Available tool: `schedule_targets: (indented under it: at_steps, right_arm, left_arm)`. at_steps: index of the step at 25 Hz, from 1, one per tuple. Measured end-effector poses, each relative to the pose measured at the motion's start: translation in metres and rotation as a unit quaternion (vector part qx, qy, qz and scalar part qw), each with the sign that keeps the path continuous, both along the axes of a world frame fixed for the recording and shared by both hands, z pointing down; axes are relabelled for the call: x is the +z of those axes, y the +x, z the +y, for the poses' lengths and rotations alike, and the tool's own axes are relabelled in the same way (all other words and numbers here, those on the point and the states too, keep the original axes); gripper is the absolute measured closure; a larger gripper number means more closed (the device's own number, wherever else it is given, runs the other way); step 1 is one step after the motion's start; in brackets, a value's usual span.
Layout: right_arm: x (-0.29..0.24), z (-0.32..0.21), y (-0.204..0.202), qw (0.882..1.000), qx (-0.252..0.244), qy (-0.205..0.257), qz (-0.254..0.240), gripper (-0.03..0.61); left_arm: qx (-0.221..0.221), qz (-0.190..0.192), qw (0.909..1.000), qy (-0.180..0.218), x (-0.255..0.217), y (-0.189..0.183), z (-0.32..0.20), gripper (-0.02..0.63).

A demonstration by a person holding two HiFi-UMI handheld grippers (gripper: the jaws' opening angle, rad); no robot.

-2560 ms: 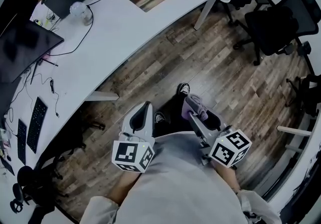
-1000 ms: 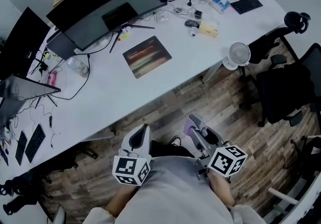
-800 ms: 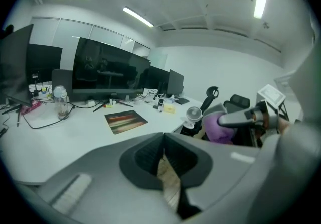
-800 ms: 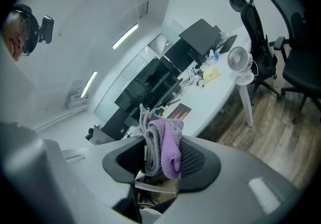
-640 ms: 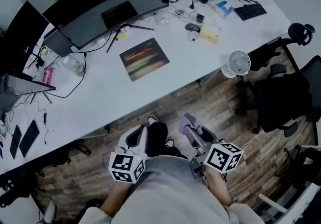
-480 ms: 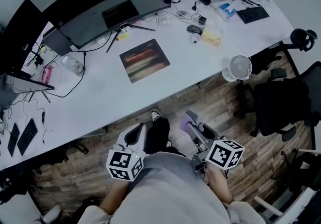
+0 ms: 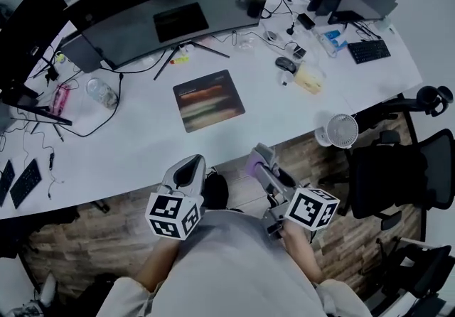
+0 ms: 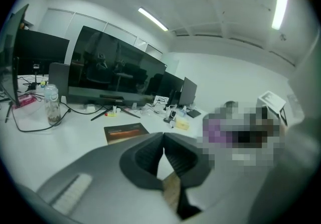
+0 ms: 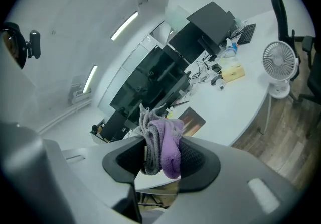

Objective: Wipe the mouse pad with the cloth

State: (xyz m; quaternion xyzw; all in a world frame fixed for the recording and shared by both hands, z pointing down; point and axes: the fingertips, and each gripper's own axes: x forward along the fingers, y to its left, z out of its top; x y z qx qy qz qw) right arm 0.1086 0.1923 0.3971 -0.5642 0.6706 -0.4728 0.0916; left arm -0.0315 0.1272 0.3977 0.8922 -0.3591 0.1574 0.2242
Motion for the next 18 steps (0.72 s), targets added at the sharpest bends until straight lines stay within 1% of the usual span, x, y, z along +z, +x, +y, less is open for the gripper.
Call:
schedule_targets:
  at_steps: [4,6,9,11,14,18]
  right_arm:
    - [-0.002,-0.042,-0.001,1.000,-0.016,-0.001,0.000,0.417]
    - [-0.002,-0.064,-0.005,0.999,-0.033,-0.004,0.014,0.417]
    - [0.000,-0.096,-0.020,0.996,-0.077,-0.008,0.054,0.417]
    - [0.002,-0.116,-0.034,0.992,-0.106,-0.009,0.064,0.417]
    - [0.006,-0.142,-0.047,0.989,-0.130,-0.011,0.069,0.417]
    - [0.003,-0.173,-0.059,0.986,-0.153,-0.008,0.063,0.419]
  left_arm:
    - [-0.023,-0.005,0.9997,-0.009,0.013,-0.005,-0.032,0.614]
    - [-0.040,0.000,0.9991,-0.015,0.015,-0.010,-0.049,0.614]
    - [-0.081,0.023,0.9962,-0.022,0.013,-0.023,-0.078,0.614]
    - [-0.097,0.030,0.9945,-0.025,0.015,-0.029,-0.095,0.614]
    - [-0.108,0.029,0.9932,-0.031,0.022,-0.036,-0.112,0.614]
    - [-0.130,0.012,0.9908,-0.038,0.036,-0.046,-0.130,0.614]
